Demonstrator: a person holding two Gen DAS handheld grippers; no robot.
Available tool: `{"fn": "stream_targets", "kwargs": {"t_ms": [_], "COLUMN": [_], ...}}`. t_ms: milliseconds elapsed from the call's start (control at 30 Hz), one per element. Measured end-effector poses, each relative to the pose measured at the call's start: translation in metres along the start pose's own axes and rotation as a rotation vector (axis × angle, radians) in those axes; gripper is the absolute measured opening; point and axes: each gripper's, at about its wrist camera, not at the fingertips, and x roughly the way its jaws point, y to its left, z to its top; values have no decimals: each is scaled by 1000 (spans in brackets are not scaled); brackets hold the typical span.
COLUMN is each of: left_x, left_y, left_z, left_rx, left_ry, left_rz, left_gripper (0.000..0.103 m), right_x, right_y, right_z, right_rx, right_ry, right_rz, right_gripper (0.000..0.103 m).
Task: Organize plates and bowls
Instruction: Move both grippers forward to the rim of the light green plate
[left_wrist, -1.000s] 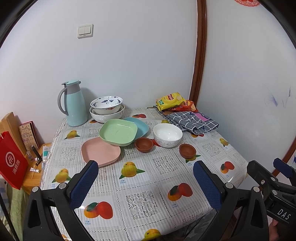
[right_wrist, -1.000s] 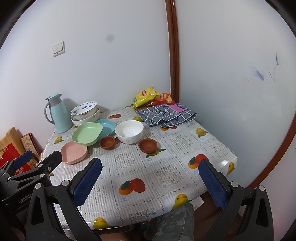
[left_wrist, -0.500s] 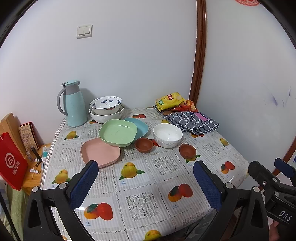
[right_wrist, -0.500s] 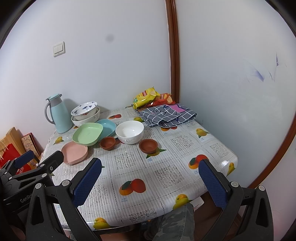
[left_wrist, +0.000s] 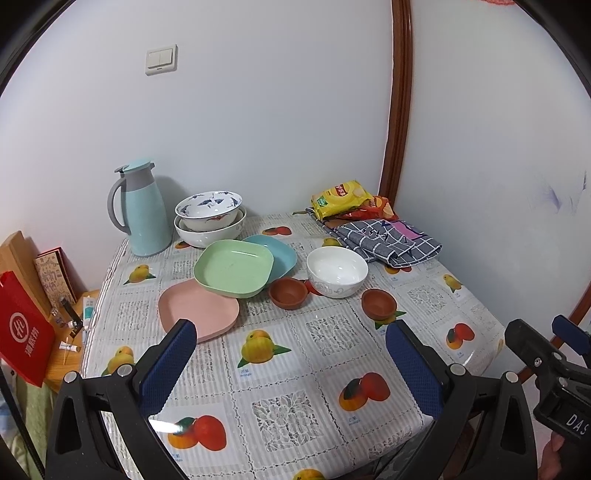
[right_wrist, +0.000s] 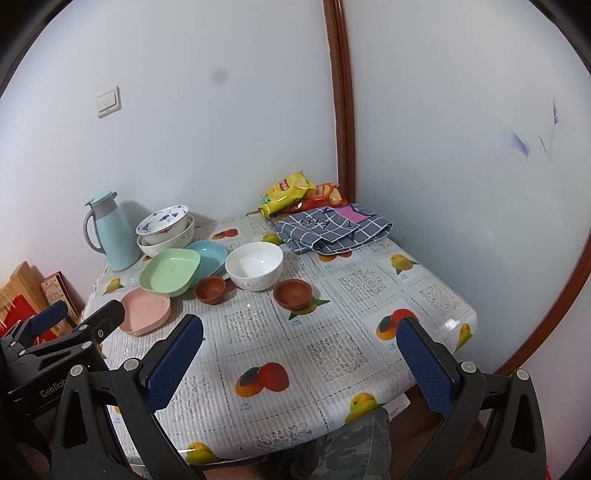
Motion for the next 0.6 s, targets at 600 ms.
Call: {"fn": "stream_targets", "kwargs": {"t_ms": [600], "left_x": [44], "left_y": [20], "left_z": [27], "left_rx": [-4], "left_ry": [42], "left_rz": [10], "left_gripper": [103], "right_x": [48], "right_y": [16], "right_z": [23], "right_rx": [-1], "right_ry": [-11], "right_rz": [15], "right_gripper": [103]}}
